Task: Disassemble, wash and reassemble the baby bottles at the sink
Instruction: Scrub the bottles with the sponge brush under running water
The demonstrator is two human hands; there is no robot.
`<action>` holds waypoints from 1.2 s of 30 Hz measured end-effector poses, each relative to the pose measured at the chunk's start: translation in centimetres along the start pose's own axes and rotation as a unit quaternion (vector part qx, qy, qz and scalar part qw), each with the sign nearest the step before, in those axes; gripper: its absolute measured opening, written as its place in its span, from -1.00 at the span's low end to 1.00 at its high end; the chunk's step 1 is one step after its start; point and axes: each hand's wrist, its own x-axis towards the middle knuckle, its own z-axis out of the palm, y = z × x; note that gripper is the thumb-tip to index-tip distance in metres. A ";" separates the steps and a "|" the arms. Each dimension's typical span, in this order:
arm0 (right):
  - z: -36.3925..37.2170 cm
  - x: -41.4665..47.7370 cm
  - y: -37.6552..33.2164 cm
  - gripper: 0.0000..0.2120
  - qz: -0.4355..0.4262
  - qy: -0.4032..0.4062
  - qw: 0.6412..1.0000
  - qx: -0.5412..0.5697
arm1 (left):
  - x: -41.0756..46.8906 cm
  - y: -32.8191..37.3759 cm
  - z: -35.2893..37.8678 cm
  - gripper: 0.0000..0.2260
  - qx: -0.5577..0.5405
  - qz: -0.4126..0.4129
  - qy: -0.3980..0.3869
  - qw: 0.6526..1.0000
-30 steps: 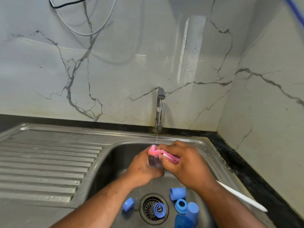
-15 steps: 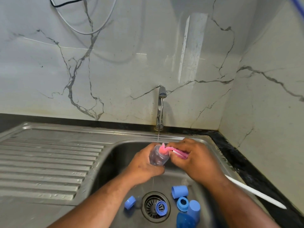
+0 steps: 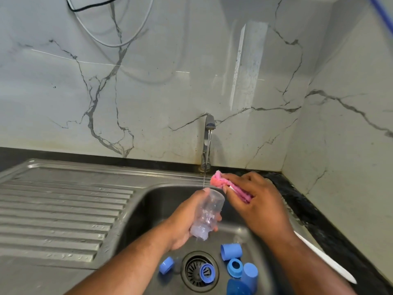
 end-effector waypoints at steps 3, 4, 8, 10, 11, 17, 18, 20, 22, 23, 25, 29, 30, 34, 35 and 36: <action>1.0 -0.4 -0.4 -0.65 -0.008 -0.027 1.000 0.003 | -0.2 0.2 -0.5 -0.52 -0.122 -0.004 -0.028 0.992; 1.2 -0.5 -0.5 -0.64 -0.011 -0.036 0.999 0.015 | -0.1 0.3 -0.5 -0.54 -0.144 0.005 -0.028 0.989; 1.4 -0.8 -1.7 -0.61 -0.092 -0.135 0.986 0.043 | -0.4 0.7 -0.4 -0.54 -0.195 0.005 -0.018 0.981; 1.1 -0.8 -1.6 -0.61 -0.129 -0.162 0.977 0.041 | -0.6 0.7 -0.4 -0.53 -0.189 -0.003 -0.015 0.982; 1.0 -0.7 -1.3 -0.62 -0.127 -0.146 0.981 0.029 | -0.7 0.7 -0.4 -0.54 -0.177 -0.002 -0.015 0.984; 0.8 -0.4 -1.5 -0.63 -0.042 -0.062 0.997 0.005 | -0.6 1.0 0.3 -0.58 -0.186 0.016 -0.036 0.982; 0.7 -0.6 -2.0 -0.62 -0.069 -0.108 0.991 0.033 | -0.8 1.0 0.1 -0.57 -0.187 0.020 -0.029 0.982; 0.6 -0.9 -2.5 -0.61 -0.125 -0.189 0.971 0.071 | -0.9 0.9 -0.2 -0.53 -0.197 0.009 -0.026 0.980; 0.5 -0.7 -2.2 -0.62 -0.126 -0.173 0.975 0.056 | -1.1 1.1 0.0 -0.56 -0.194 0.004 -0.029 0.981; 0.5 -0.6 -1.8 -0.63 -0.094 -0.126 0.987 0.033 | -1.1 1.3 0.3 -0.59 -0.192 0.002 -0.034 0.981; 0.5 -0.4 -1.4 -0.62 -0.021 -0.044 0.998 -0.033 | -0.9 1.4 0.8 -0.63 -0.205 -0.006 -0.045 0.978; 0.3 -0.7 -2.7 -0.63 -0.080 -0.139 0.986 0.040 | -0.8 1.0 0.7 -0.57 -0.236 -0.017 -0.013 0.972; 0.1 -0.8 -2.9 -0.64 -0.107 -0.177 0.976 0.069 | -0.9 0.9 0.6 -0.54 -0.237 -0.021 -0.007 0.971; 0.0 -0.3 -1.8 -0.65 -0.050 -0.114 0.992 -0.009 | -0.9 1.0 1.1 -0.60 -0.215 -0.029 -0.008 0.976; 0.0 -0.2 -1.5 -0.65 -0.024 -0.086 0.995 -0.049 | -0.8 1.0 1.2 -0.60 -0.218 -0.033 -0.001 0.976; 0.1 -0.3 -1.3 -0.66 -0.015 -0.079 0.995 -0.056 | -0.7 1.0 1.2 -0.59 -0.221 -0.032 0.010 0.975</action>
